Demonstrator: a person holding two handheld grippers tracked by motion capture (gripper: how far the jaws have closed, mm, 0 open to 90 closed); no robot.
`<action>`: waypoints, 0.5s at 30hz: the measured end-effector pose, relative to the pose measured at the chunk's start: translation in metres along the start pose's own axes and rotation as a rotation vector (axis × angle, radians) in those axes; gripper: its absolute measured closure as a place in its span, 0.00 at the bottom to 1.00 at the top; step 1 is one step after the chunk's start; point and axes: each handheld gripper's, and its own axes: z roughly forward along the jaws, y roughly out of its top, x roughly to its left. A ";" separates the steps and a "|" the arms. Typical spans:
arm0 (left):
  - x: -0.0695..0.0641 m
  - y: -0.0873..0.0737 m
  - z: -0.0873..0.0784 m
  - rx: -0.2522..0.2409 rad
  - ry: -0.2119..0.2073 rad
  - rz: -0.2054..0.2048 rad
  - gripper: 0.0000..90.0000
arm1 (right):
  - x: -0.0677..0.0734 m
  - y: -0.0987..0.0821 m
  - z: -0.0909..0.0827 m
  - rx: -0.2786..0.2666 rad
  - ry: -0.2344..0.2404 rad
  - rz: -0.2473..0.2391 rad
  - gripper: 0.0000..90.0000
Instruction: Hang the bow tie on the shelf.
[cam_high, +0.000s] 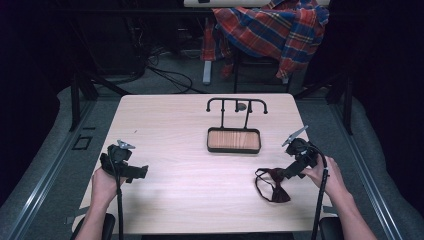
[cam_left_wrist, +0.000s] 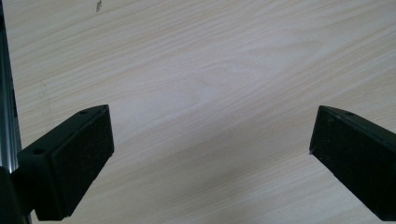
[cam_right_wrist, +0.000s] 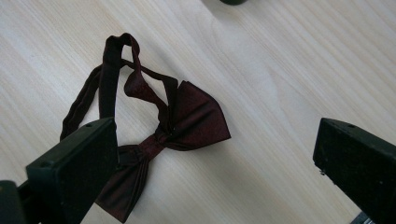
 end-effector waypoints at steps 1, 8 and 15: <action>0.001 0.000 0.000 0.000 0.000 -0.002 0.00 | 0.000 0.001 0.001 0.003 0.002 -0.005 0.00; -0.001 0.001 0.002 0.005 -0.009 0.004 0.00 | 0.005 0.008 0.003 -0.021 0.015 -0.046 0.02; -0.001 0.001 0.002 0.007 -0.011 0.004 0.00 | 0.017 0.019 0.013 -0.009 0.026 -0.116 0.08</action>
